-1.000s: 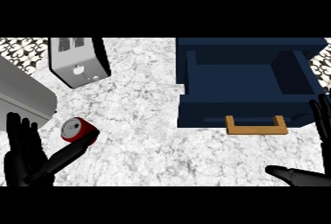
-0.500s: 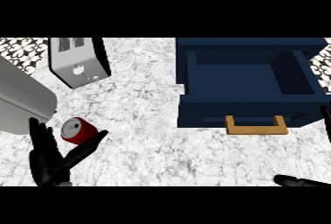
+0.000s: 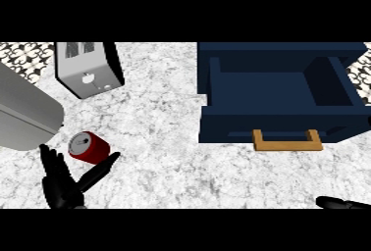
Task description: Pick up the can, place it into the drawer and close the drawer
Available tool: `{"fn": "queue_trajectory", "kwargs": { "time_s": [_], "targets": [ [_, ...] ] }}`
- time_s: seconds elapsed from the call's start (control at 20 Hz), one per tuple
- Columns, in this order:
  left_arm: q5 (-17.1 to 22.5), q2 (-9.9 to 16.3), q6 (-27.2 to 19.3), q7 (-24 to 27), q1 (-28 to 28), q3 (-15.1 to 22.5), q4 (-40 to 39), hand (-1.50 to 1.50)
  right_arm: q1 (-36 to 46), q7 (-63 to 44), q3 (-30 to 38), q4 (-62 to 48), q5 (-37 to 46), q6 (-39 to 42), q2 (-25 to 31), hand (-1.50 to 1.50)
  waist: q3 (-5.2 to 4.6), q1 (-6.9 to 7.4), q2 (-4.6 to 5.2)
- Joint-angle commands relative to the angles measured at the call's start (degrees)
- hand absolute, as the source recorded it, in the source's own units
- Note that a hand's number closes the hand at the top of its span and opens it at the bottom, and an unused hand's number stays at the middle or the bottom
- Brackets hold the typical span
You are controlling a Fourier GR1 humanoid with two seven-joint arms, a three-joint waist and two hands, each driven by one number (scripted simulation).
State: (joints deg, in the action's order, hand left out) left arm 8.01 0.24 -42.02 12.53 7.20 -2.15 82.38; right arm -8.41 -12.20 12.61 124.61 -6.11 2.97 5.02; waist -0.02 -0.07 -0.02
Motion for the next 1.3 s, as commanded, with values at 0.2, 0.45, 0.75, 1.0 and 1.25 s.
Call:
{"fn": "queue_trajectory", "kwargs": {
  "time_s": [0.2, 0.45, 0.75, 1.0, 1.25],
  "targets": [
    [9.5, -0.2, 3.9, 12.9, -3.9, -3.1, -15.6, -1.5, -1.5, 0.0, 2.8, 1.0, -1.9, 2.4, 0.6, -1.5, -0.01, -0.14, 0.01],
    [10.3, 0.7, 7.9, 15.8, -10.7, -10.8, -24.5, -1.5, 1.5, -0.7, 0.8, -1.4, 2.0, 1.8, 0.5, -1.5, -0.02, -0.03, 0.11],
    [12.7, 1.3, 9.8, 19.1, -13.8, -12.1, -31.1, -1.5, 0.0, 0.4, 5.4, -0.4, -2.7, 4.3, 0.9, -1.5, 0.01, -0.15, 0.03],
    [14.5, 5.9, 14.6, 23.0, -21.6, -16.3, -42.8, -1.5, 1.6, -6.0, 1.4, 4.5, 0.7, 1.4, -0.3, -1.5, -0.03, -0.36, 0.1],
    [14.1, 5.4, 18.6, 27.1, -21.8, -15.2, -46.9, -1.5, 2.7, -3.8, 6.7, 0.6, -3.5, 4.2, 2.5, -1.5, -0.01, -0.35, 0.1]
  ]
}}
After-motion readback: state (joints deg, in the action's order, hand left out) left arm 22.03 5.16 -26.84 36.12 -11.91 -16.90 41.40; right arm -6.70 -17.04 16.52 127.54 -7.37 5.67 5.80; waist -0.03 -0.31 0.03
